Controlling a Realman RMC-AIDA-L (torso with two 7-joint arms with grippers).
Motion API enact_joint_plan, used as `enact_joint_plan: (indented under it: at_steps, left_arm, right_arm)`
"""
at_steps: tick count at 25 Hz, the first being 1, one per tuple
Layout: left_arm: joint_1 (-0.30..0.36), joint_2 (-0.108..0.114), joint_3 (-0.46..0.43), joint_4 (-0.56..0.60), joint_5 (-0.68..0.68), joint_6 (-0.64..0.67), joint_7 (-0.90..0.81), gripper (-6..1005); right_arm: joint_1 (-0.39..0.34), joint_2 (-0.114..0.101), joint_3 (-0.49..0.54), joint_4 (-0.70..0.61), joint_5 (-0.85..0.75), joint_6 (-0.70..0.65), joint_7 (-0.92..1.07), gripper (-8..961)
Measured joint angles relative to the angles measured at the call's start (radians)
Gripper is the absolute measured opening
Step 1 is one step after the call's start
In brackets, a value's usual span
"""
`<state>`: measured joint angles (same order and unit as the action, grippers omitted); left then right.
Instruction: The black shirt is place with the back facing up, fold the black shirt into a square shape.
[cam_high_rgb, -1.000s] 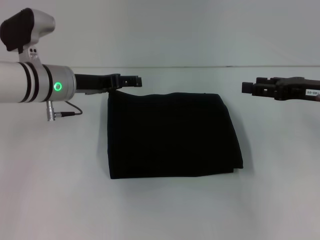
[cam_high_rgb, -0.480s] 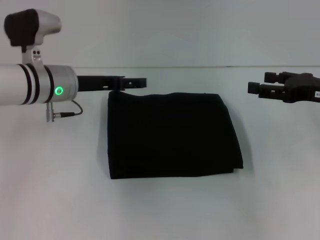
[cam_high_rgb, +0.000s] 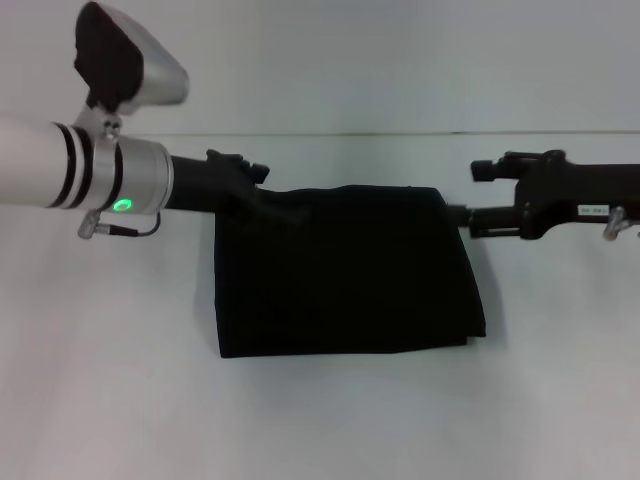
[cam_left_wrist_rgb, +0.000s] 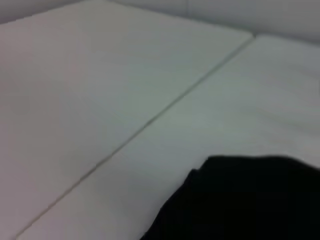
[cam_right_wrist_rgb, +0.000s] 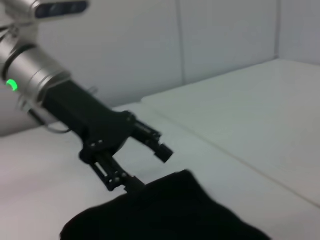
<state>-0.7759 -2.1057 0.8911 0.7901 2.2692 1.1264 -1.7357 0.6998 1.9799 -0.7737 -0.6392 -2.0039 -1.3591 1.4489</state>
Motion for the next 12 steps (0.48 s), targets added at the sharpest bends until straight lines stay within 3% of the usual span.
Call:
enact_joint_plan:
  at_steps: [5,12]
  left_arm:
    - [0.028,-0.019,0.025,0.048,0.035,0.012,0.031,936]
    - [0.032,-0.008,0.006,0.08,0.036,0.226,0.038,936]
  right_arm:
    - [0.021,0.001,-0.057,-0.018,-0.045,-0.003,0.03,841]
    - [0.039,0.02,-0.083,-0.037,-0.073,-0.002,0.043,840]
